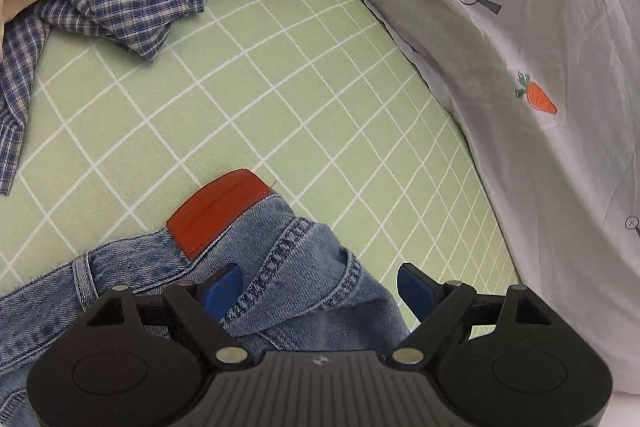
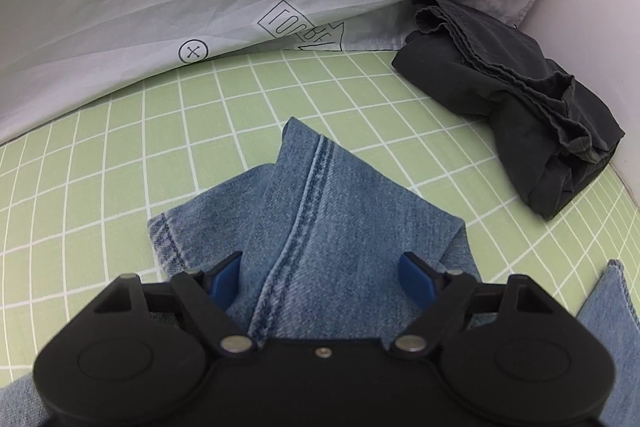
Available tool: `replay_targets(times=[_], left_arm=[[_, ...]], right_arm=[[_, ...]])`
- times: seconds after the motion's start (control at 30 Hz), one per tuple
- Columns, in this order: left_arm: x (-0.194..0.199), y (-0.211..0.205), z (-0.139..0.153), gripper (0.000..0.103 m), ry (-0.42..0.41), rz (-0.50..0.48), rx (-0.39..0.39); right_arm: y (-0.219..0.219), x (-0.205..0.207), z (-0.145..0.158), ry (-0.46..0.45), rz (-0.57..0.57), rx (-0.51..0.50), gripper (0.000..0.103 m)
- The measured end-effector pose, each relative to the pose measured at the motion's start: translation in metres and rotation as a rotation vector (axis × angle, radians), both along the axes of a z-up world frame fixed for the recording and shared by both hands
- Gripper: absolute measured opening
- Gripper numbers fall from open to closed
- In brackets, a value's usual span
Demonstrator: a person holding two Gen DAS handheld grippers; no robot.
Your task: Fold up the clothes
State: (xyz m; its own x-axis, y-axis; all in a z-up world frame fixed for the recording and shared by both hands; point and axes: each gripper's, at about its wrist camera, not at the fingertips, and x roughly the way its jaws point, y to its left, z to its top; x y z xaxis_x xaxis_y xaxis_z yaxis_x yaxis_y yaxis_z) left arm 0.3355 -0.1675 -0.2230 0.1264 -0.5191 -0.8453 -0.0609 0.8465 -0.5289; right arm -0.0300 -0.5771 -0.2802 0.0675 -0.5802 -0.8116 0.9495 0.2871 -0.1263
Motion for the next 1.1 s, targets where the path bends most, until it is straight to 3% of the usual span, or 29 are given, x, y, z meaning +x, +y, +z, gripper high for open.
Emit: replay_targets(times=[0.07,0.17,0.27,0.33,0.4,0.53,0.67,0.83,0.9,0.97,1.0,1.07,1.1], left_arm=[[0.005,-0.004,-0.004,0.085,0.031,-0.008,0.028],[0.008,-0.025,-0.009,0.086,0.043,-0.099,0.137],[0.007,-0.034,-0.015,0.083,0.046,-0.082,0.235],[0.006,-0.04,-0.019,0.06,0.039,-0.073,0.294],[0.003,-0.045,-0.021,0.053,0.013,-0.088,0.344],[-0.001,-0.03,-0.013,0.027,-0.018,-0.037,0.297],[-0.003,0.003,0.011,0.019,-0.061,0.078,0.194],[-0.005,0.047,0.064,0.018,-0.223,0.181,0.137],[-0.008,0.063,0.079,0.019,-0.271,0.219,0.12],[-0.01,0.067,0.075,0.024,-0.285,0.222,0.139],[-0.011,0.067,0.068,0.028,-0.279,0.21,0.165],[-0.016,0.066,0.048,0.029,-0.235,0.173,0.208],[-0.02,0.067,0.037,0.029,-0.207,0.157,0.208]], right_arm=[[0.001,-0.003,0.0,-0.002,-0.003,0.001,0.083],[0.003,-0.005,0.0,-0.001,0.001,-0.003,0.083],[0.004,-0.006,0.0,-0.005,0.008,-0.007,0.081],[0.006,-0.007,0.001,-0.016,0.025,-0.012,0.076],[0.008,-0.006,0.005,-0.033,0.054,-0.02,0.048],[0.009,-0.002,0.027,-0.105,0.088,-0.049,0.019],[0.013,-0.004,0.07,-0.293,0.139,-0.12,0.016],[0.031,-0.011,0.134,-0.548,0.23,-0.258,0.014],[0.045,-0.017,0.147,-0.618,0.276,-0.334,0.013],[0.054,-0.02,0.139,-0.582,0.3,-0.368,0.017],[0.055,-0.019,0.131,-0.538,0.296,-0.365,0.033],[0.047,-0.018,0.098,-0.37,0.199,-0.228,0.047],[0.041,-0.02,0.079,-0.31,0.162,-0.143,0.046]])
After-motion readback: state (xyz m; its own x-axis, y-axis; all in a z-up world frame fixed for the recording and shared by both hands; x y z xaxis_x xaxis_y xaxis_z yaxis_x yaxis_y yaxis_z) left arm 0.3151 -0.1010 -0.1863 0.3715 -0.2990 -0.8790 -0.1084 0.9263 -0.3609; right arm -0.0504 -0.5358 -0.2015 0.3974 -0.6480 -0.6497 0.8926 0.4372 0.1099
